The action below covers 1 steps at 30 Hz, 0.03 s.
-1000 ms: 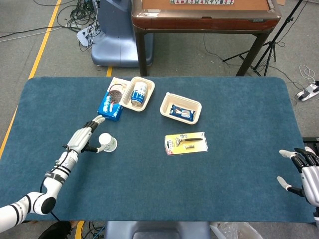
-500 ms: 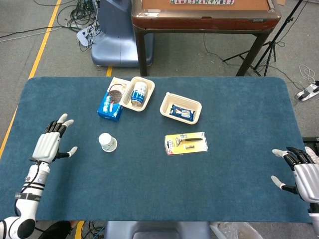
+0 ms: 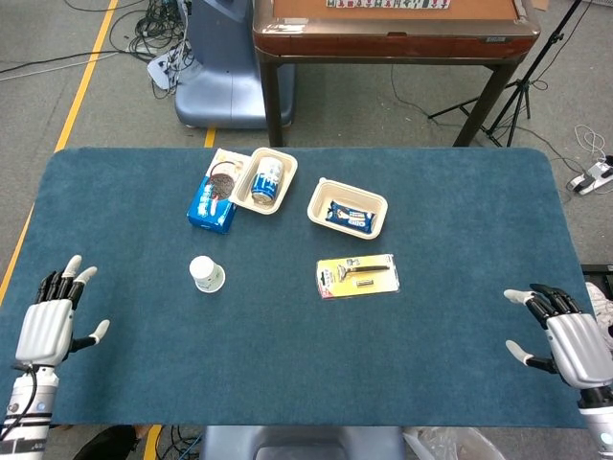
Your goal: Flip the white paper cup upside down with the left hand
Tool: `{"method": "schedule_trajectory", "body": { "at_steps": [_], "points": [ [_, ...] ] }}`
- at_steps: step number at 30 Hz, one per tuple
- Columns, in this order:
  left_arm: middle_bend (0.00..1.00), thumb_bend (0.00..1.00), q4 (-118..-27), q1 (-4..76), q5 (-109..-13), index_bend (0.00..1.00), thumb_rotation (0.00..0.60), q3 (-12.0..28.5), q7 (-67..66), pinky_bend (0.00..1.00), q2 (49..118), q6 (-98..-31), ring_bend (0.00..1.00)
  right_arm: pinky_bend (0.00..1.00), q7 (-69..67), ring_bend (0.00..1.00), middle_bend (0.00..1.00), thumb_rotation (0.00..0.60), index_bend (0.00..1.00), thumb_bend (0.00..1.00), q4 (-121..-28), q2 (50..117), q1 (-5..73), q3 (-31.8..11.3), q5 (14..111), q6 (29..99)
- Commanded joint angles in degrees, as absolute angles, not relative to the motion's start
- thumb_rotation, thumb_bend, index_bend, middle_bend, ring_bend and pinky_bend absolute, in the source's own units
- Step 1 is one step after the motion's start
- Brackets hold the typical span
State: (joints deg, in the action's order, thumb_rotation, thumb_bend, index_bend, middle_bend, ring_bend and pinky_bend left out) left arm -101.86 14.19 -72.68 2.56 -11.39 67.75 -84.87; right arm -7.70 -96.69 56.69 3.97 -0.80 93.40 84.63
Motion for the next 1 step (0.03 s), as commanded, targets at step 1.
{"method": "schedule_trajectory", "body": {
  "at_steps": [1],
  "points": [
    [0.0, 0.22, -102.97, 12.5, -75.26, 0.14, 0.6, 1.26, -12.52, 0.0, 68.16, -86.97, 0.0, 0.19, -7.47, 0.15, 0.32, 0.6, 0.28, 0.19, -96.87, 56.72, 3.96, -0.78, 93.53, 84.93]
  ]
}}
